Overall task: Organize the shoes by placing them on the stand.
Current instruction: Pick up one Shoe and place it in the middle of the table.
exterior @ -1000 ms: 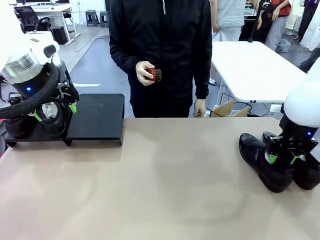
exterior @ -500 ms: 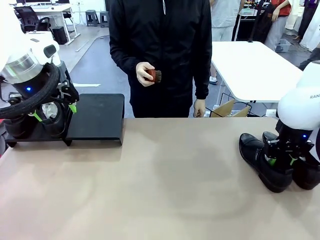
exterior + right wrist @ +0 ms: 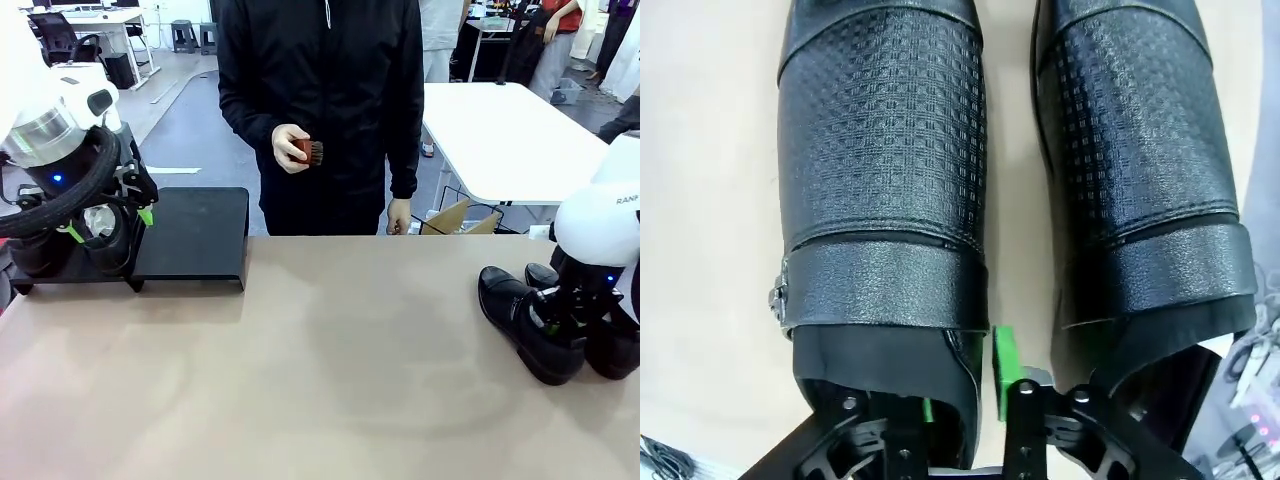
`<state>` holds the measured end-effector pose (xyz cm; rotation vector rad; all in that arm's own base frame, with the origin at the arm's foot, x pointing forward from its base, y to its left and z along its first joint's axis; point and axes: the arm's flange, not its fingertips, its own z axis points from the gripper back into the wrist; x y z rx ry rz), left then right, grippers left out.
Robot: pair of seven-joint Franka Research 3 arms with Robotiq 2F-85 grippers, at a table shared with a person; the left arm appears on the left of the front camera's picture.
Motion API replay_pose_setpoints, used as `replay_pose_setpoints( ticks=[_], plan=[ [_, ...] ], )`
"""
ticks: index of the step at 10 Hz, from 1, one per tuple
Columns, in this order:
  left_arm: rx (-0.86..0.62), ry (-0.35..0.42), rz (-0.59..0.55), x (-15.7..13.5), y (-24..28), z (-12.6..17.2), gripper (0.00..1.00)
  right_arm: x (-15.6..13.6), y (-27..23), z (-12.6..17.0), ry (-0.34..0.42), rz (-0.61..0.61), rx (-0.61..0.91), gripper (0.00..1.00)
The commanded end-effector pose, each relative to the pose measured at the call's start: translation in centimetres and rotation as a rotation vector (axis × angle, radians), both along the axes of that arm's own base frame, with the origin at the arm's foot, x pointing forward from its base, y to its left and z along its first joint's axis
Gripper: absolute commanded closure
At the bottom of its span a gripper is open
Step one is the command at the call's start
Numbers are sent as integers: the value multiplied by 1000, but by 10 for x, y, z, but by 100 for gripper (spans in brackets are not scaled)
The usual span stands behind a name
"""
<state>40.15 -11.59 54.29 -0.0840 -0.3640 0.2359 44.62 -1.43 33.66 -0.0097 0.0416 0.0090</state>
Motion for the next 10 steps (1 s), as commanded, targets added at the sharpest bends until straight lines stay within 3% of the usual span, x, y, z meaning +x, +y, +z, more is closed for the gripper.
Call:
replay_pose_setpoints(
  ticks=[1, 5, 10],
  plan=[
    [12, -12, -2, 0, 1, 1, 0, 0, -11, -3, -22, 45, -22, 100],
    [12, -12, -2, 0, 1, 1, 0, -2, -17, -13, 1, 64, 23, 100],
    [12, -12, -2, 0, 1, 1, 0, -12, -21, -7, -29, 73, 68, 100]
  ],
)
